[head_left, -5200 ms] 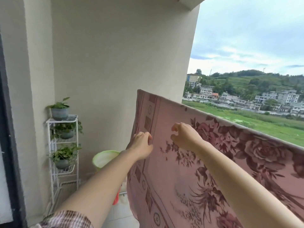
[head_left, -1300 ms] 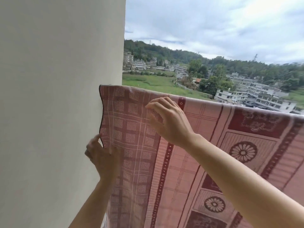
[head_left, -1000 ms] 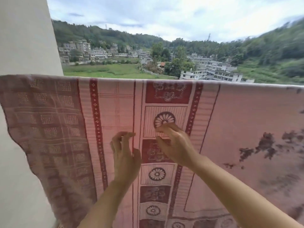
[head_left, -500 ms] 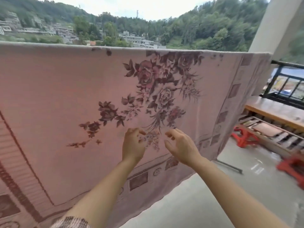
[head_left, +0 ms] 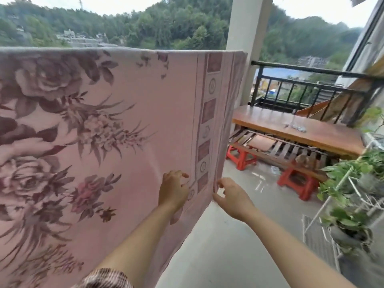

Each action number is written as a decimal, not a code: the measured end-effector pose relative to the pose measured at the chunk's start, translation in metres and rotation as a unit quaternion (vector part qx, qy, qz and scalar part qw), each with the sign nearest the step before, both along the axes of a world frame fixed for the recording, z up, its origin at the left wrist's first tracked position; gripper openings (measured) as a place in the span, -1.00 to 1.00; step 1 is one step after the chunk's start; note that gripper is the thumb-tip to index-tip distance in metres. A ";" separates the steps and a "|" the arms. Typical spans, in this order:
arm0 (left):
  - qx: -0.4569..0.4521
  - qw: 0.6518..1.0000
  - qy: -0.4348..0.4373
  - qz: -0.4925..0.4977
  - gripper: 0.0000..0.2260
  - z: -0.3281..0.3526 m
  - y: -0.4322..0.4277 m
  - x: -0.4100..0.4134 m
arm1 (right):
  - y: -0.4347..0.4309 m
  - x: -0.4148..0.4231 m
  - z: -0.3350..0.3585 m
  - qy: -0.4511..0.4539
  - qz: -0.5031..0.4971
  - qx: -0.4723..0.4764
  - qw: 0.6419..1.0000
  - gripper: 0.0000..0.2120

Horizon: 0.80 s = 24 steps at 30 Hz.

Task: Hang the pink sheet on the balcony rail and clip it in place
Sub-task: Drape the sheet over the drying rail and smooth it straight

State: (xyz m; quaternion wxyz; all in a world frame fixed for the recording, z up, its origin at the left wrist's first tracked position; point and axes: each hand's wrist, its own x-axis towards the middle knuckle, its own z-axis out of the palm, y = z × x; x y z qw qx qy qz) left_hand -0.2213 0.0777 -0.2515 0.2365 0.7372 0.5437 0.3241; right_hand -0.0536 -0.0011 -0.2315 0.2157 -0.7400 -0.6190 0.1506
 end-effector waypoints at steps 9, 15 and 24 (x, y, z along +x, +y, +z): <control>-0.052 0.994 0.086 -0.051 -0.60 0.009 0.152 0.180 | 0.135 0.171 0.006 0.009 -0.089 -0.036 0.995 -0.50; -0.055 0.981 0.167 -0.085 -0.62 -0.013 0.223 0.331 | 0.206 0.303 -0.021 -0.003 -0.125 -0.077 0.989 -0.45; -0.068 0.971 0.196 -0.117 -0.63 -0.035 0.296 0.566 | 0.286 0.534 -0.041 0.029 -0.170 -0.124 0.977 -0.48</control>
